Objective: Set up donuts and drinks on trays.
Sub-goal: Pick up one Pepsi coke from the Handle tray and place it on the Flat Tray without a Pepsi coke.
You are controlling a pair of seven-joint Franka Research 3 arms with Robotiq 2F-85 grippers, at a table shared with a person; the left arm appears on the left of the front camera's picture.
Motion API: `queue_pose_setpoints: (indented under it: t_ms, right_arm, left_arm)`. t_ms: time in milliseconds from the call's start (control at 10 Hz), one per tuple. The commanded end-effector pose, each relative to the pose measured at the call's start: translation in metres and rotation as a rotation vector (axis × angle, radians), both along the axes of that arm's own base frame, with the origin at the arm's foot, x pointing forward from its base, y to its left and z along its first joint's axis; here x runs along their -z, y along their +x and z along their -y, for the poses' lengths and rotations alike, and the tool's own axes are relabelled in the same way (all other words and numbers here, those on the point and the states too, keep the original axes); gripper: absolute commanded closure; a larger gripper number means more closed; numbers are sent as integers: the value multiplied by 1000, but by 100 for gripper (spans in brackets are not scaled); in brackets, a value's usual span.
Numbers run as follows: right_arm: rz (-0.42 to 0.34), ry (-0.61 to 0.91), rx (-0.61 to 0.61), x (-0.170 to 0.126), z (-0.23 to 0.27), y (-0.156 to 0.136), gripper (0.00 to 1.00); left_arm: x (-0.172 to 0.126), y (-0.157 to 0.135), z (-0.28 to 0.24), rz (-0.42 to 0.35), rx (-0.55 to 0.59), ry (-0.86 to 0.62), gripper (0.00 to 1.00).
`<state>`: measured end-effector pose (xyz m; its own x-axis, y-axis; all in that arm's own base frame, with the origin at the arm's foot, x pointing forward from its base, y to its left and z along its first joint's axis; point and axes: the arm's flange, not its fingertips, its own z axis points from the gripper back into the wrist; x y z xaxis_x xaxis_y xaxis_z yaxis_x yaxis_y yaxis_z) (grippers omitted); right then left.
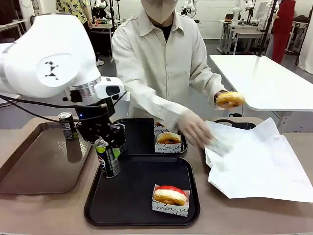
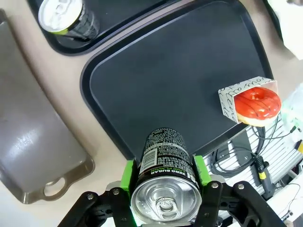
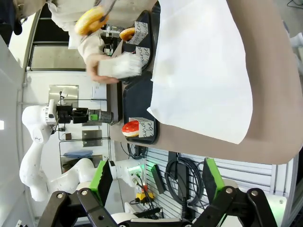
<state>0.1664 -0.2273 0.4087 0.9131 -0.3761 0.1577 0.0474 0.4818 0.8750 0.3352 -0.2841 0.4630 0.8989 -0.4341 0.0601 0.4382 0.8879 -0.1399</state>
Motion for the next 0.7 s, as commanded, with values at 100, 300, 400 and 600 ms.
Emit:
queue_pose_setpoints:
  t_ms: [100, 300, 400, 600]
  right_arm:
    - [23, 9, -8, 1, 0, 2, 0]
    - [23, 9, -8, 1, 0, 2, 0]
    - [23, 9, -8, 1, 0, 2, 0]
    - [23, 9, -8, 1, 0, 2, 0]
  left_arm:
    - [0, 0, 0, 0, 0, 0, 42]
    - [0, 0, 0, 0, 0, 0, 42]
    - [0, 0, 0, 0, 0, 0, 42]
    - [10, 16, 5, -13, 36, -8, 42]
